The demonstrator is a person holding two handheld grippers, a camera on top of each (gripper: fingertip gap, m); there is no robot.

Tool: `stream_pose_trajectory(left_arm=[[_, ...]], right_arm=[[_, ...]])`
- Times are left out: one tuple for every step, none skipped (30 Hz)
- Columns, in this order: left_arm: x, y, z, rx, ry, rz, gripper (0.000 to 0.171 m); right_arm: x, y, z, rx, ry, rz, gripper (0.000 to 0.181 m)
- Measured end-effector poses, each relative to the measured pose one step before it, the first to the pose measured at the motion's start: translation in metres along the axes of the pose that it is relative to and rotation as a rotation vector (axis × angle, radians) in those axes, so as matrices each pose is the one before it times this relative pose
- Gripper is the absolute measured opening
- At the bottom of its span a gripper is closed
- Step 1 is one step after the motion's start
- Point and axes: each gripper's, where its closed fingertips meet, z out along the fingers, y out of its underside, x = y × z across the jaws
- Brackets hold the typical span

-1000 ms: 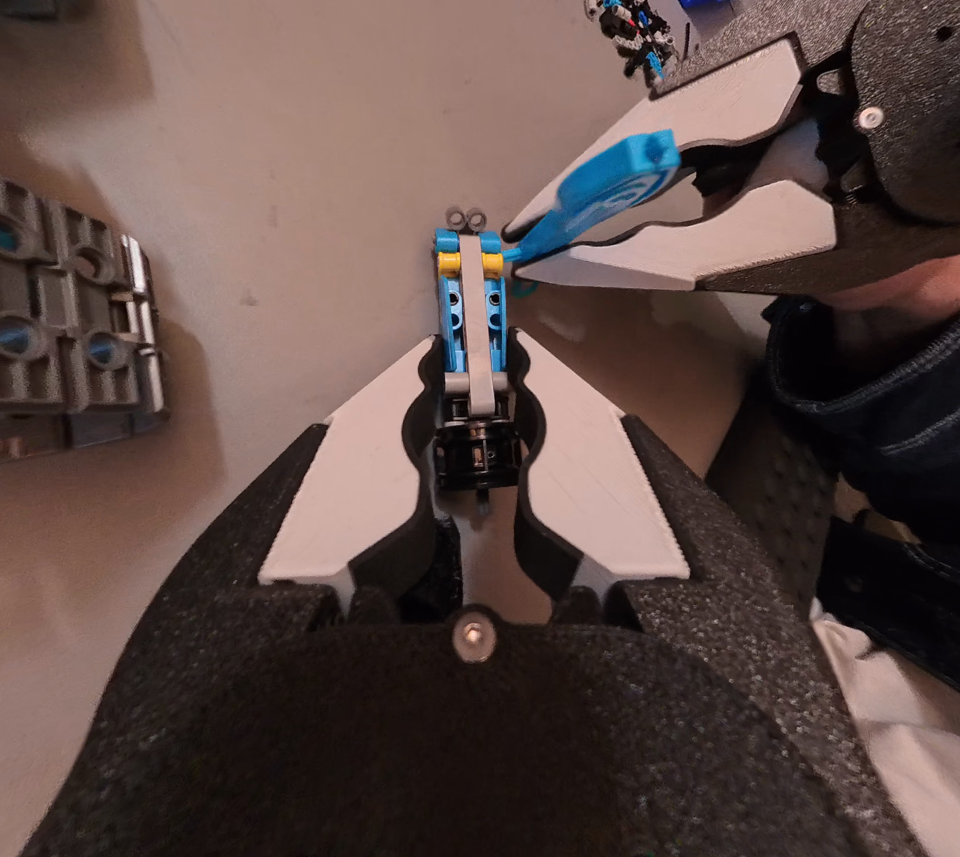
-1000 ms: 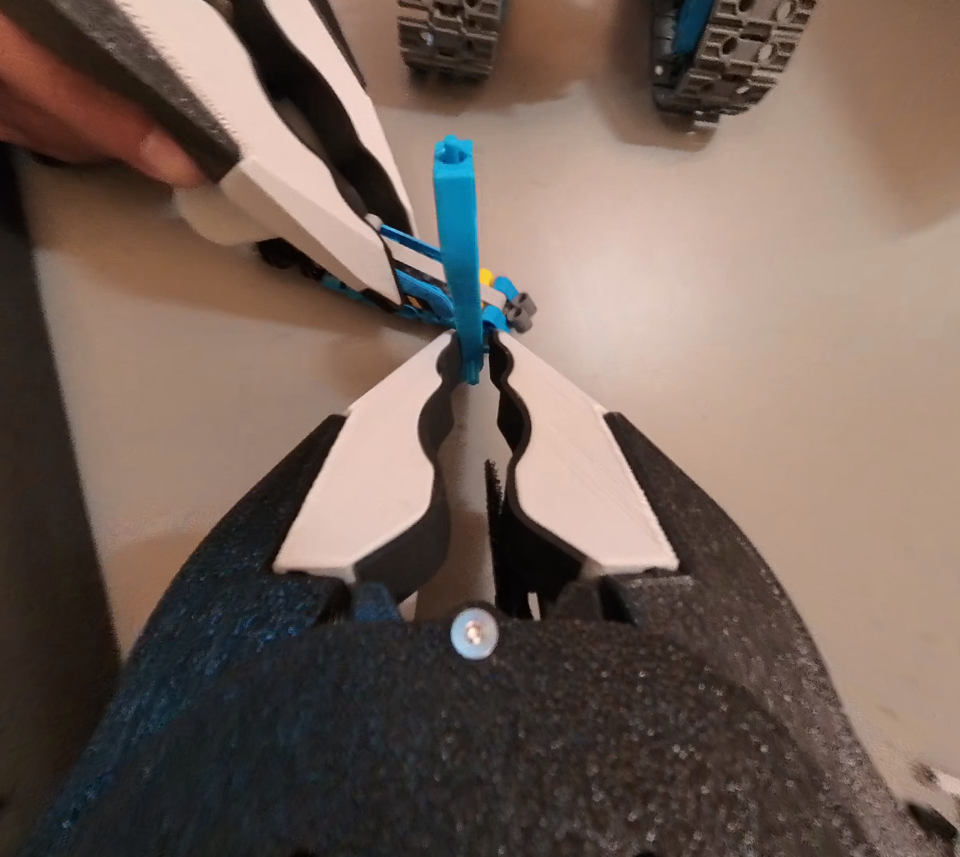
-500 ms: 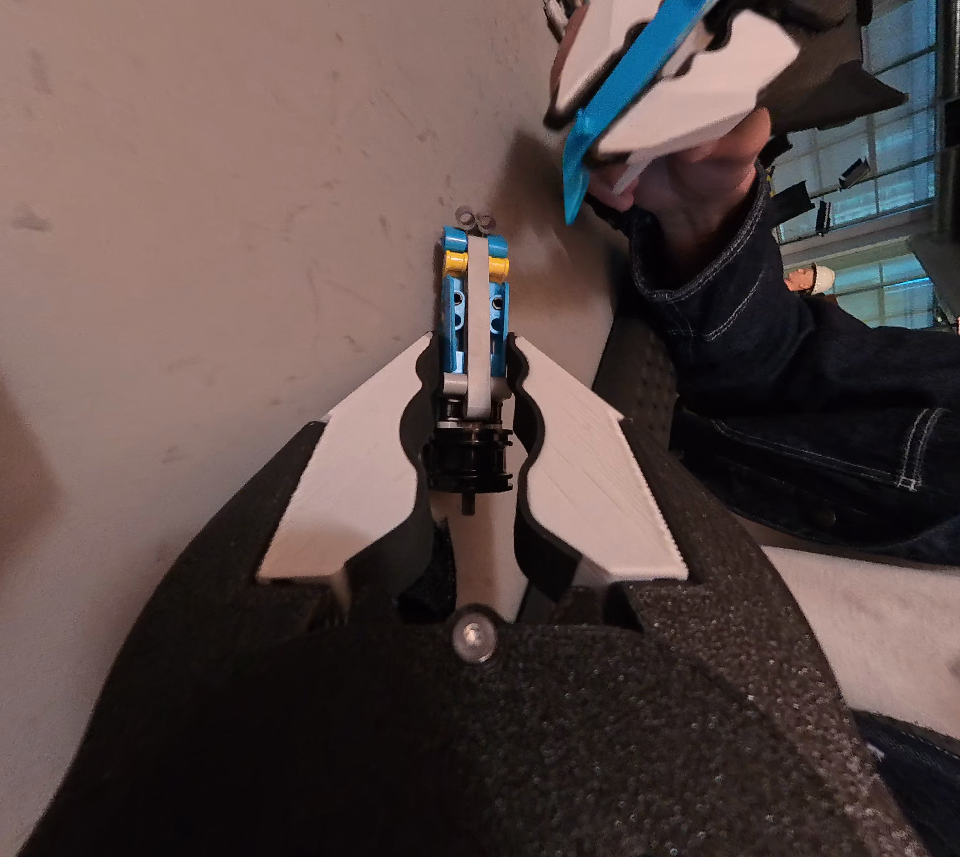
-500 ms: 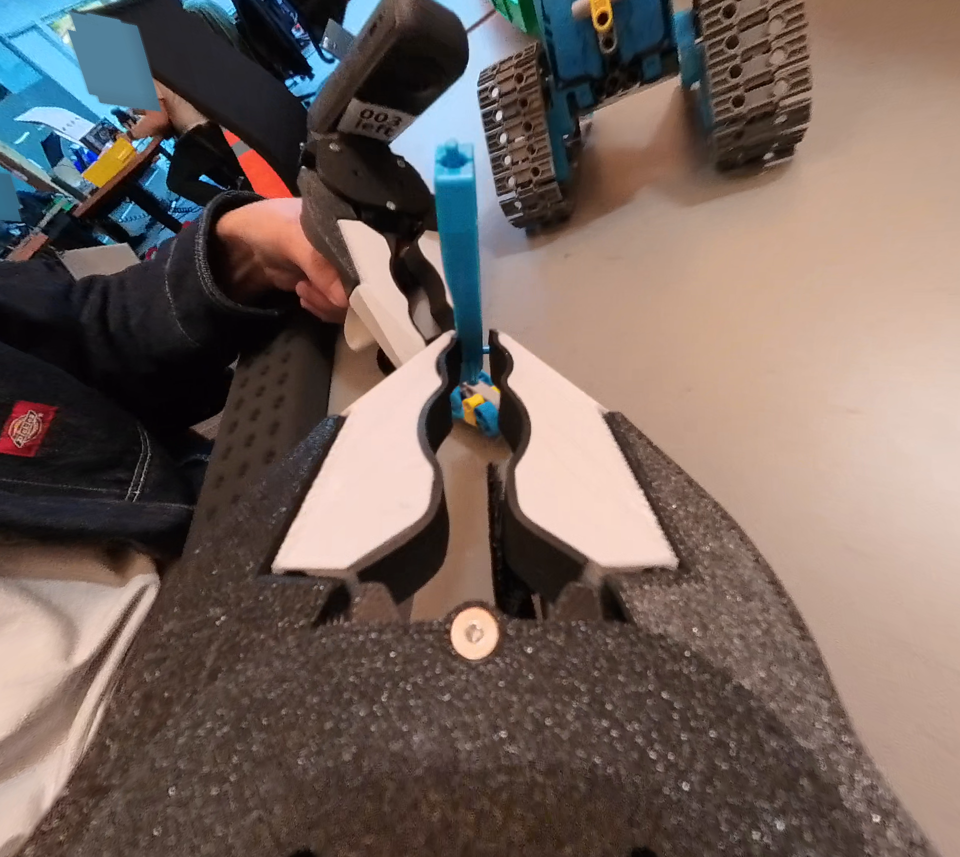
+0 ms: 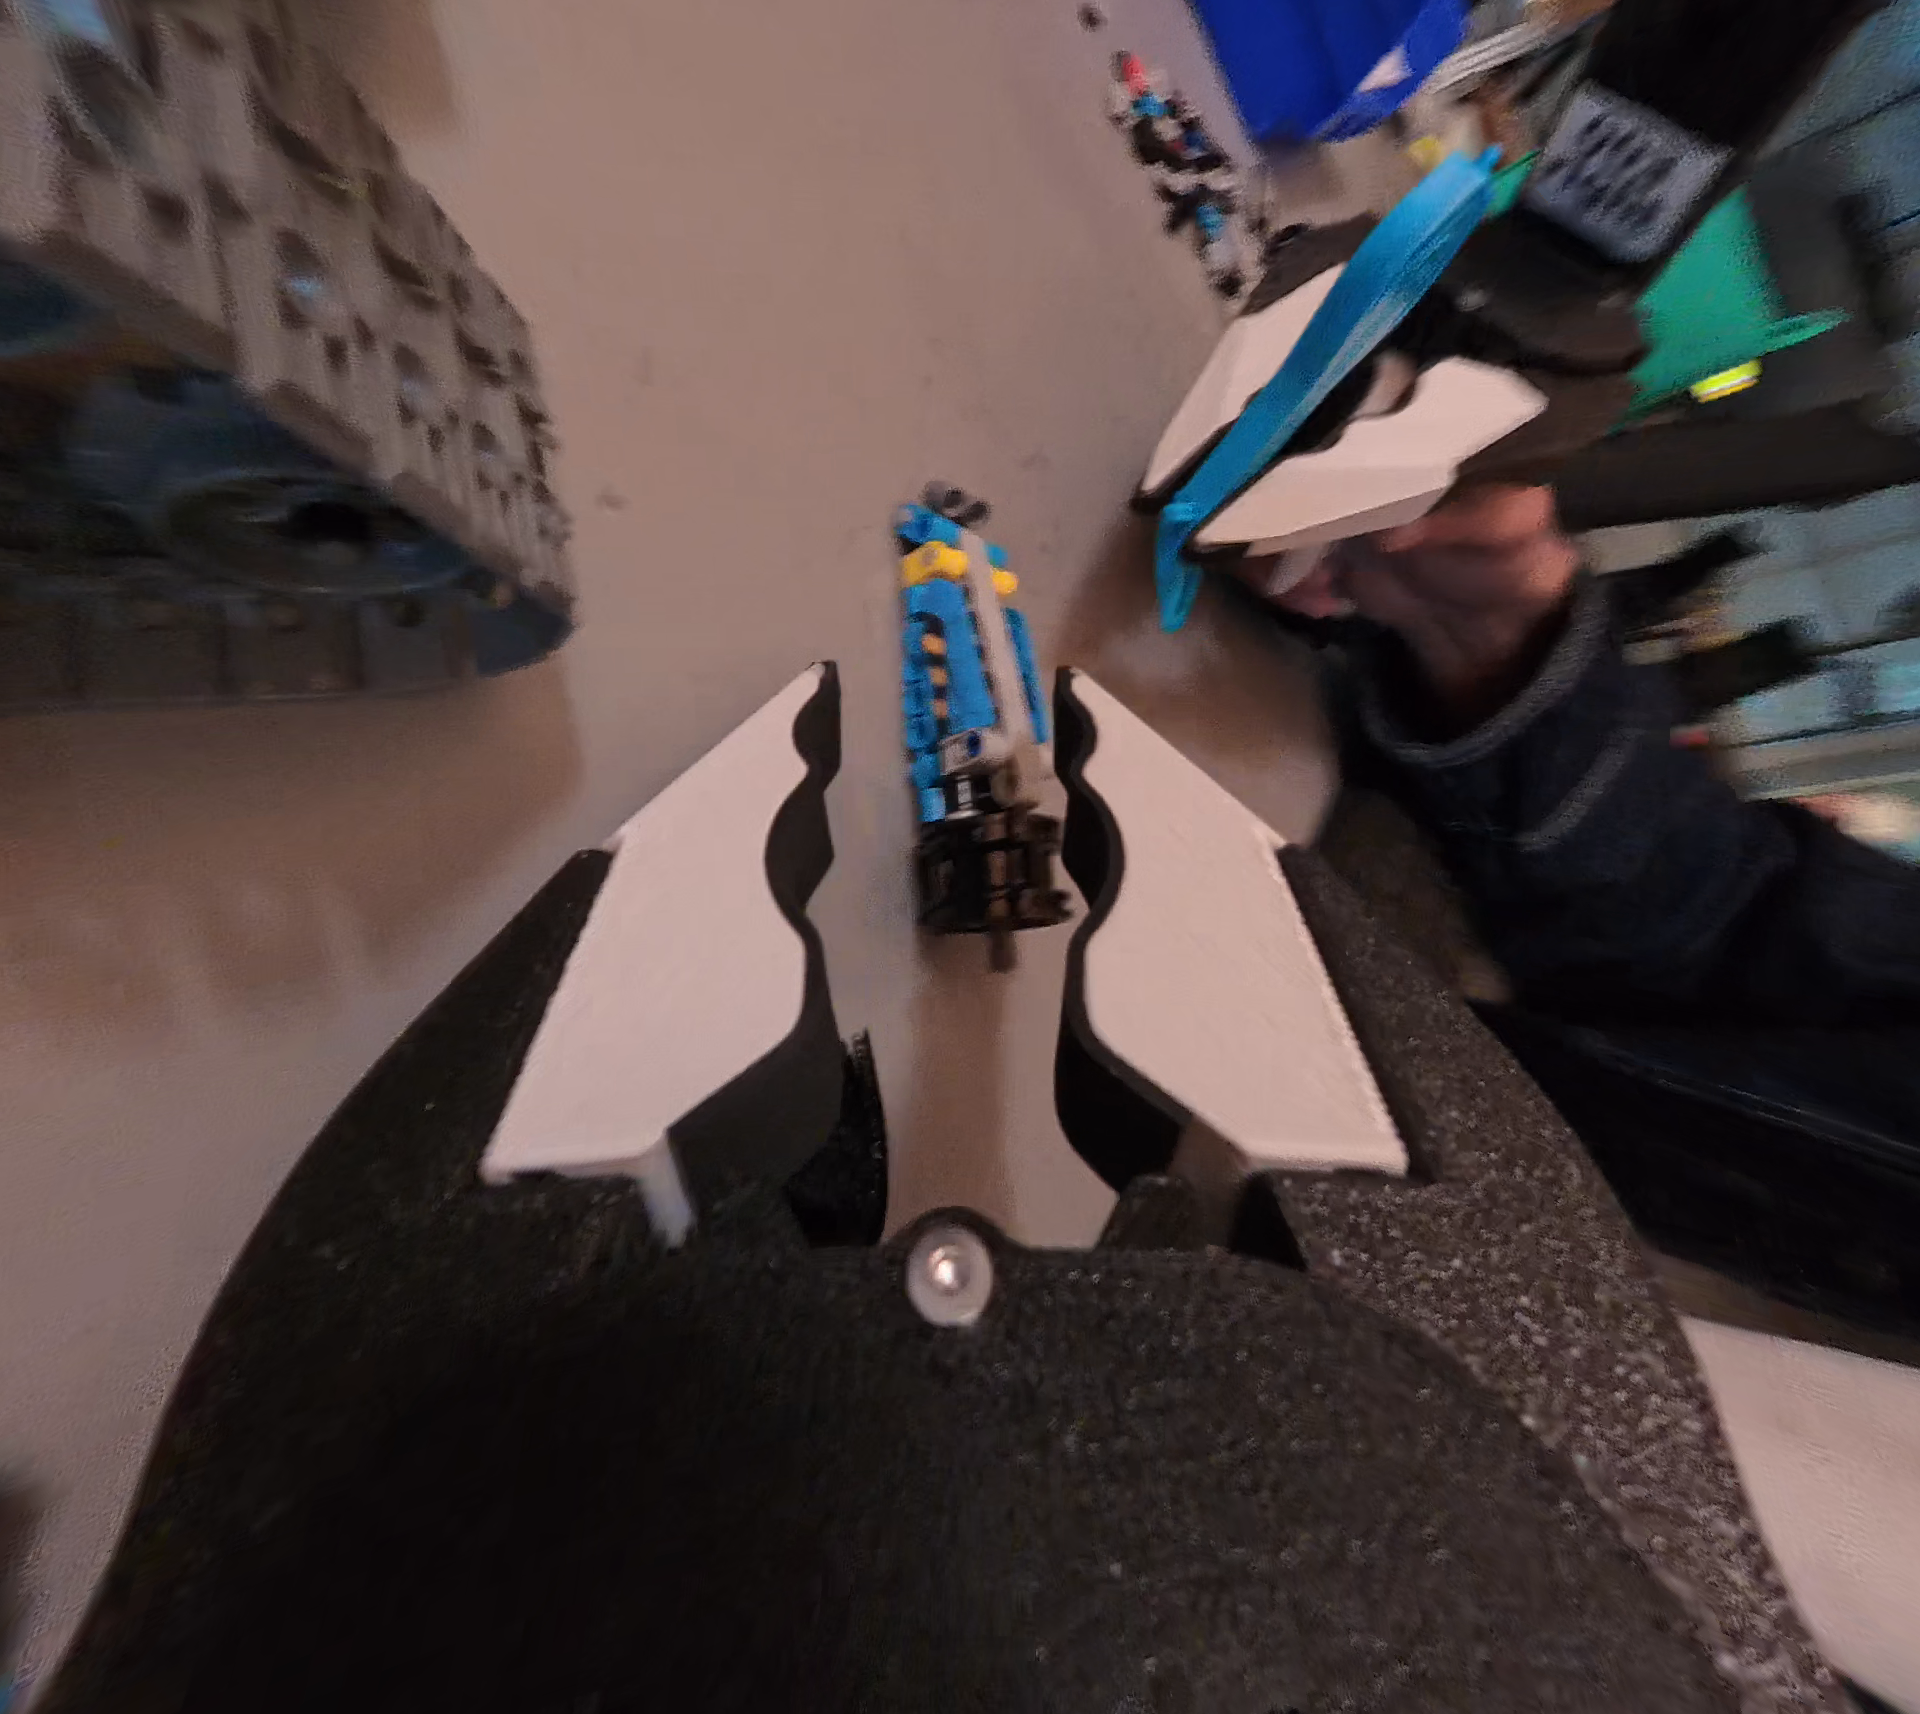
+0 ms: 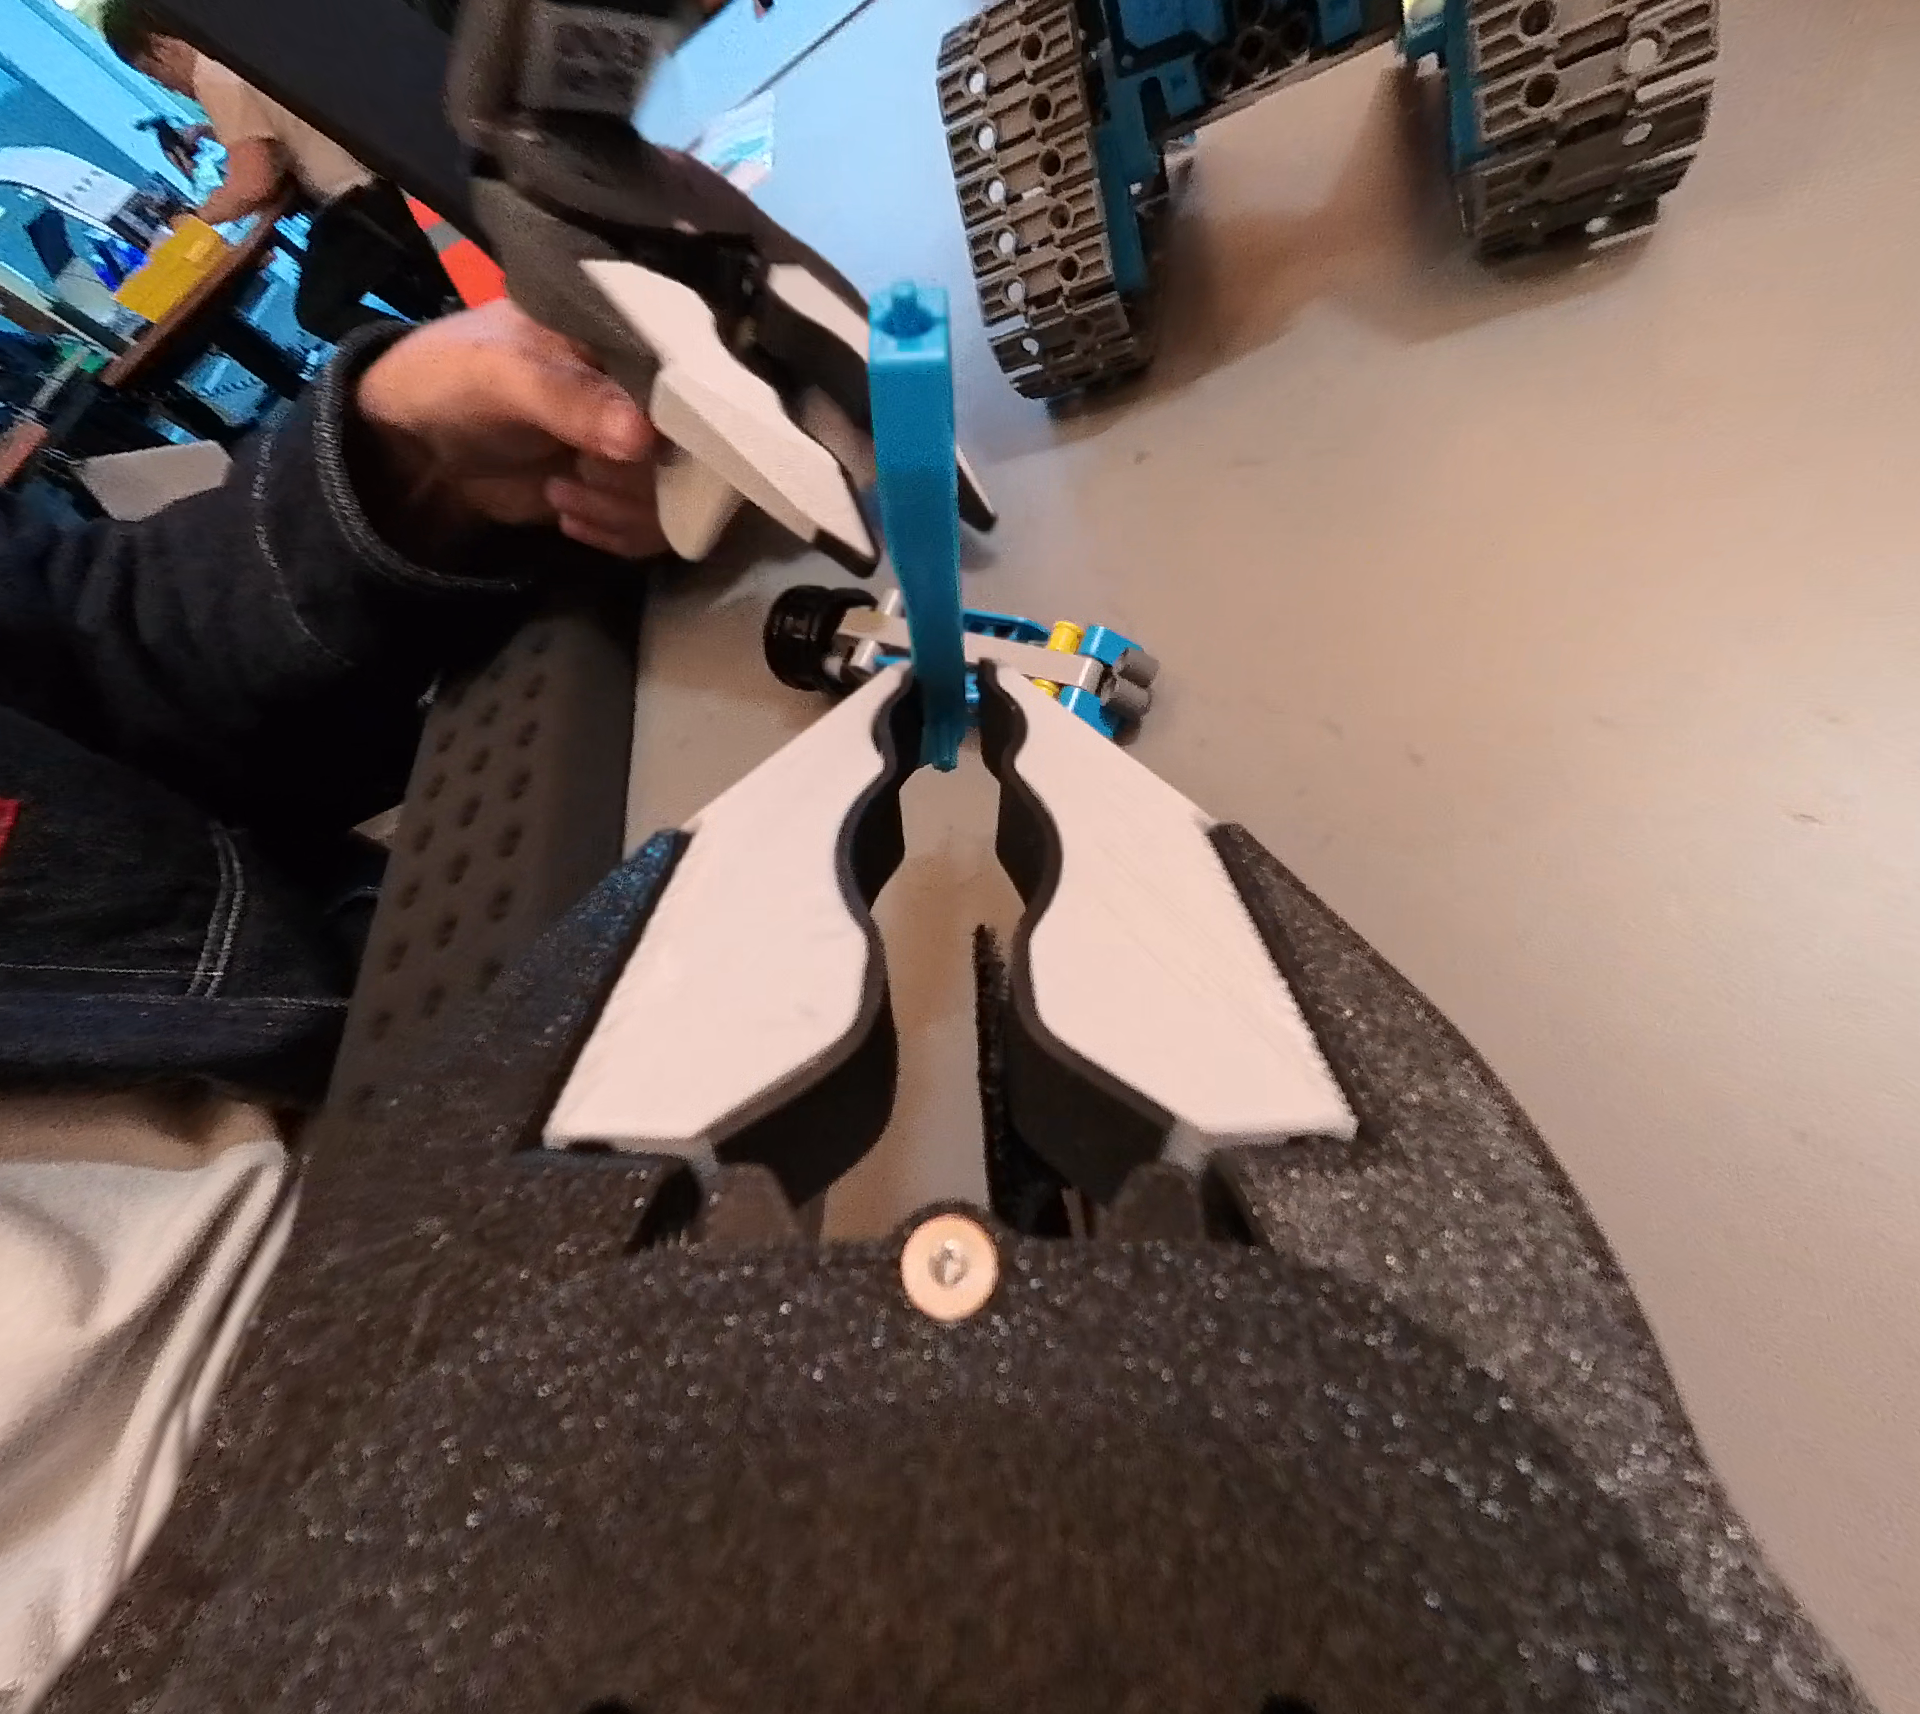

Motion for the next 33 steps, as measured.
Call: stream_pose_trajectory(left_arm=[[-0.0008, 0.001, -0.00304, -0.01024, -0.0471, 0.0731, 0.042], [0.00309, 0.00051, -0.00225, -0.00833, -0.0256, 0.0645, 0.042], [0.00469, -0.00195, -0.00174, 0.00481, -0.0167, 0.0533, 0.042], [0.00499, -0.00444, -0.00106, 0.01804, -0.0118, 0.0421, 0.041], [0.00586, -0.00556, -0.00016, 0.02159, -0.0022, 0.0315, 0.041], [0.00783, -0.00528, 0.00091, 0.01807, 0.0128, 0.0284, 0.04], [0.01057, -0.00363, 0.00169, 0.01194, 0.0289, 0.0373, 0.041], [0.01043, -0.00229, 0.00262, 0.00926, 0.0234, 0.0488, 0.041], [0.00553, -0.00181, 0.00332, 0.01052, -0.0104, 0.0498, 0.041], [0.00276, -0.00173, 0.00392, 0.01141, -0.0271, 0.0439, 0.041], [0.00298, -0.00316, 0.00367, 0.02096, -0.0214, 0.0321, 0.041], [0.00213, -0.00387, 0.0035, 0.02817, -0.0185, 0.0127, 0.039], [0.00153, -0.0022, 0.00365, 0.01825, -0.0105, -0.0018, 0.036], [0.00213, -0.00041, 0.00354, 0.00797, -0.0006, -0.0025, 0.036], [0.00036, -0.00068, 0.00194, 0.00859, -0.0094, 0.0099, 0.033], [-0.0022, -0.00241, -0.0006, 0.01841, -0.0273, 0.0294, 0.022], [-0.00233, -0.00317, -0.00242, 0.01827, -0.0281, 0.0391, 0.014], [-0.00161, -0.00293, -0.00297, 0.01162, -0.019, 0.0353, 0.01], [0.00067, -0.00233, -0.00252, 0.00692, 0.0018, 0.027, 0.01], [0.00215, -0.00109, -0.00169, 0.00065, 0.0161, 0.0137, 0.01], [0.00136, -0.00055, -0.00146, 0.00126, 0.0129, 0.0085, 0.009], [0.0012, -0.00017, -0.00116, 0.00443, 0.0125, 0.0089, 0.009], [0.00139, 0.00035, -0.00076, 0.00276, 0.0161, 0.0016, 0.009], [0.00095, 0.00008, -0.00046, 0.00412, 0.0175, -0.0139, 0.009], [0.00088, -0.00056, -0.00031, 0.01027, 0.0195, -0.0286, 0.009], [0.0009, -0.00082, -0.00012, 0.01138, 0.0212, -0.0372, 0.009], [0.00051, -0.00051, -0.0003, 0.00952, 0.0203, -0.0401, 0.008], [0.00012, -0.00128, -0.00073, 0.01524, 0.0206, -0.0399, 0.007], [-0.00002, -0.00288, -0.00179, 0.0247, 0.022, -0.039, 0.008], [0.00029, -0.00322, -0.00213, 0.02295, 0.0243, -0.0367, 0.008], [0.00132, -0.00192, -0.00179, 0.01231, 0.0283, -0.0305, 0.007], [0.0017, -0.00115, -0.00113, 0.00783, 0.023, -0.0177, 0.006], [0.00047, 0.00037, -0.0005, -0.00182, 0.0039, 0.0066, 0.005]], right_arm=[[0.00152, 0.0007, 0.00018, -0.0033, 0.0093, -0.0016, 0.009], [0.00067, -0.00089, -0.00027, 0.0052, 0.0033, 0.0026, 0.009], [0.00038, -0.00231, -0.0006, 0.0129, 0.0025, 0.0022, 0.009], [-0.00063, -0.00322, -0.00079, 0.0179, -0.0034, 0.0005, 0.009], [-0.00351, -0.00428, -0.00092, 0.024, -0.0189, -0.001, 0.009], [-0.0046, -0.0054, -0.00093, 0.0296, -0.0246, 0.0008, 0.009], [-0.00421, -0.00596, -0.00069, 0.0346, -0.022, 0.0045, 0.009], [-0.00369, -0.00571, -0.00063, 0.0367, -0.0211, 0.0091, 0.009], [-0.00328, -0.00499, -0.00038, 0.0334, -0.0212, 0.0132, 0.009], [-0.00296, -0.00365, 0.00008, 0.025, -0.0183, 0.0114, 0.009], [-0.00193, -0.00224, 0.00039, 0.0162, -0.0106, 0.0057, 0.009], [-0.00112, -0.0008, 0.00092, 0.0074, -0.0034, -0.0003, 0.009], [-0.00167, 0.00052, 0.00139, -0.0016, -0.0049, -0.0056, 0.009], [-0.00214, 0.00118, 0.0016, -0.007, -0.0069, -0.0081, 0.009], [-0.0029, 0.00067, 0.00137, -0.003, -0.0108, -0.007, 0.009], [-0.00143, -0.00019, 0.00063, 0.0008, -0.0041, -0.0014, 0.009], [0.00202, -0.00151, -0.00109, 0.0083, 0.0139, -0.0066, 0.009], [-0.00137, -0.00081, -0.00147, 0.0004, -0.0104, -0.0031, 0.01], [-0.00287, -0.00029, -0.00111, -0.0052, -0.0204, 0.0068, 0.01], [-0.00263, 0.00058, -0.00056, -0.0076, -0.0155, 0.0012, 0.01], [-0.0017, 0.00082, -0.0002, -0.0061, -0.0084, -0.0085, 0.01], [-0.00155, 0.00089, -0.00012, -0.0086, -0.0069, -0.0102, 0.01], [-0.00093, 0.00154, -0.00038, -0.0147, -0.0019, -0.0139, 0.01], [-0.00032, 0.00096, -0.00025, -0.01, 0.005, -0.0195, 0.01], [-0.00065, -0.00031, -0.00043, -0.0005, 0.0056, -0.025, 0.01], [-0.00022, -0.00113, -0.00025, 0.0059, 0.0095, -0.0301, 0.01], [0.00062, -0.00081, -0.0003, 0.0064, 0.014, -0.0347, 0.01], [0.00104, 0.00005, -0.0002, 0.0005, 0.0142, -0.0339, 0.01], [0.00004, 0.00075, 0.00002, -0.0052, 0.0087, -0.03, 0.01], [-0.00035, -0.00002, 0.00024, -0.0026, 0.0089, -0.0303, 0.01], [-0.00174, -0.00241, 0.00007, 0.0131, 0.0011, -0.0263, 0.01], [-0.00161, -0.00174, 0.00015, 0.0098, -0.0009, -0.0182, 0.01], [-0.00039, 0.00019, 0.00026, -0.0017, 0.0029, -0.0103, 0.01]])
